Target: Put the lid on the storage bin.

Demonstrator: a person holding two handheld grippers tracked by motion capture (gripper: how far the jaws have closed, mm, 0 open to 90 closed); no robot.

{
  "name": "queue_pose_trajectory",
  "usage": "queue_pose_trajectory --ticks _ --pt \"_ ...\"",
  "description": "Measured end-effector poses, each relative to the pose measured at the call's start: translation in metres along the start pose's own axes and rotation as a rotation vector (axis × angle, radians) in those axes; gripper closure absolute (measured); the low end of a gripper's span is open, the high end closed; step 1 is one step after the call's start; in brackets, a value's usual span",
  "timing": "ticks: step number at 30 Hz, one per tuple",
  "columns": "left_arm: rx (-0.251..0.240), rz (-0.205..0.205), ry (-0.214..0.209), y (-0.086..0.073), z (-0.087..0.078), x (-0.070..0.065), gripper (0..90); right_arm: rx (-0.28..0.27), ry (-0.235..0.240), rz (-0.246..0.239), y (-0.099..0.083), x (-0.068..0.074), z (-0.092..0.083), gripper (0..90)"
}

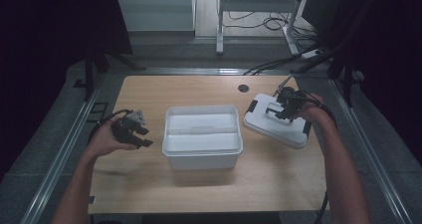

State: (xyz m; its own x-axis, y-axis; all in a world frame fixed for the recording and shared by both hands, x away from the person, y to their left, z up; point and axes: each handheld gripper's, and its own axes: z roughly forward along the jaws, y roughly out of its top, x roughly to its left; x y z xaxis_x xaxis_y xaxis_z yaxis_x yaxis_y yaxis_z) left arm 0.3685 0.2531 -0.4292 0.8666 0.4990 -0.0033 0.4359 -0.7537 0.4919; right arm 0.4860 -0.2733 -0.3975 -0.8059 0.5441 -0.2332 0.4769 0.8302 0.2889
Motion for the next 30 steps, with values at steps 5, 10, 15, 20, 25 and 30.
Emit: queue_pose_trajectory --ticks 5,10,15,20,25,30 --pt "0.008 -0.016 -0.011 -0.013 0.023 -0.004 47.8 0.043 0.007 -0.020 0.002 -0.009 0.017 52.7" --pt "-0.005 -0.029 -0.012 -0.020 0.032 -0.004 47.8 0.099 -0.011 -0.037 0.002 -0.014 0.035 58.8" --pt "-0.025 -0.037 -0.005 -0.026 0.038 -0.007 47.8 0.112 -0.001 -0.063 0.004 -0.017 0.046 69.4" --pt "0.000 -0.036 0.022 -0.031 0.044 -0.011 47.7 0.135 0.008 -0.117 0.007 -0.017 0.053 83.3" --pt "-0.002 -0.037 0.033 -0.031 0.047 -0.014 47.7 0.132 -0.005 -0.159 0.006 -0.015 0.046 83.9" --pt "-0.009 -0.052 0.034 -0.034 0.052 -0.015 47.5 0.081 -0.026 -0.156 0.000 -0.014 0.016 84.0"
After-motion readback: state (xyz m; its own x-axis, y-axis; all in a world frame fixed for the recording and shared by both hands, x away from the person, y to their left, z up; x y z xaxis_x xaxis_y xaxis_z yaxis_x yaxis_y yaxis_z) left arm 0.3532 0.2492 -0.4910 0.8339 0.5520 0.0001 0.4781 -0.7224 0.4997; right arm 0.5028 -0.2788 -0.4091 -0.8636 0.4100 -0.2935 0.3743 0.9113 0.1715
